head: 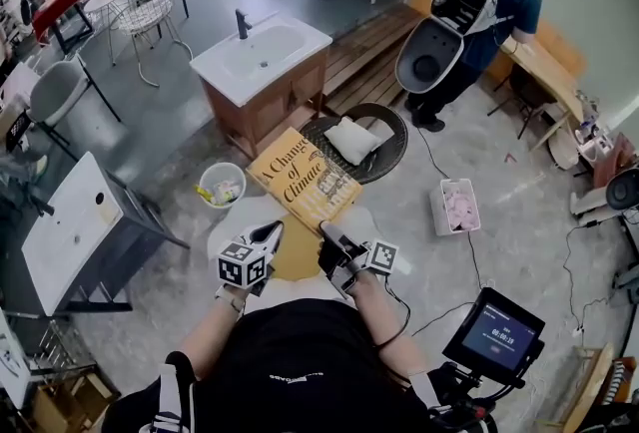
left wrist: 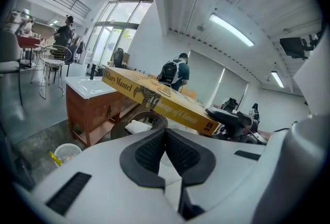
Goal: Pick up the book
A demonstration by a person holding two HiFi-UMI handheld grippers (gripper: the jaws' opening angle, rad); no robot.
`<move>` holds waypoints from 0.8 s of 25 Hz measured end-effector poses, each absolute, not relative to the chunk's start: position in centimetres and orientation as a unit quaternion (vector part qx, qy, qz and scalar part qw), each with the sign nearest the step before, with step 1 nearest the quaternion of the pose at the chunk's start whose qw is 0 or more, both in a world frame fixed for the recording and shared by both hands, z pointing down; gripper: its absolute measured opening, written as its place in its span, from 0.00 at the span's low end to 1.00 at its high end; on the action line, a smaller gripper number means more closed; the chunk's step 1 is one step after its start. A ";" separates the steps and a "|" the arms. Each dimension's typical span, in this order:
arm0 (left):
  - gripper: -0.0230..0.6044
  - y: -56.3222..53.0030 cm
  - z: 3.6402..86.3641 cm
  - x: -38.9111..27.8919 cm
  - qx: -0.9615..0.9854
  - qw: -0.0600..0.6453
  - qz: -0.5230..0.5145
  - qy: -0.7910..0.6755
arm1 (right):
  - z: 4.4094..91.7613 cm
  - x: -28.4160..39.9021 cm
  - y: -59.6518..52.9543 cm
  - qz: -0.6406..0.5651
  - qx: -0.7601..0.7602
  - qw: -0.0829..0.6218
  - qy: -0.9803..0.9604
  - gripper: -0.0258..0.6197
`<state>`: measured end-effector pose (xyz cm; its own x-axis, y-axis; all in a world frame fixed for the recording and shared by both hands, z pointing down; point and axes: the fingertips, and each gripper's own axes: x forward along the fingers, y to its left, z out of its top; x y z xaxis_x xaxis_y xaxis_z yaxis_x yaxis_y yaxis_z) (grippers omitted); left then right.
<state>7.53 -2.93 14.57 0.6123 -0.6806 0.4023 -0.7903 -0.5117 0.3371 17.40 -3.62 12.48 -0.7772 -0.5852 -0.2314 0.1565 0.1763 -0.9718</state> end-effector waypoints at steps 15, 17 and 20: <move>0.06 -2.8 14.8 7.0 0.860 0.254 0.115 -0.428 | 12.6 17.1 -3.3 -0.623 -0.150 0.296 0.709 0.29; 0.06 -2.8 14.8 6.9 0.859 0.255 0.116 -0.429 | 12.6 17.0 -3.4 -0.624 -0.150 0.295 0.708 0.29; 0.06 -2.8 15.0 6.9 0.858 0.259 0.115 -0.429 | 12.8 17.2 -3.4 -0.628 -0.154 0.295 0.704 0.29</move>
<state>6.92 -2.82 14.96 0.6052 -0.6764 0.4197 -0.7957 -0.4981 0.3447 17.17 -3.40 12.78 -0.7791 -0.5863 -0.2220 0.1537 0.1646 -0.9743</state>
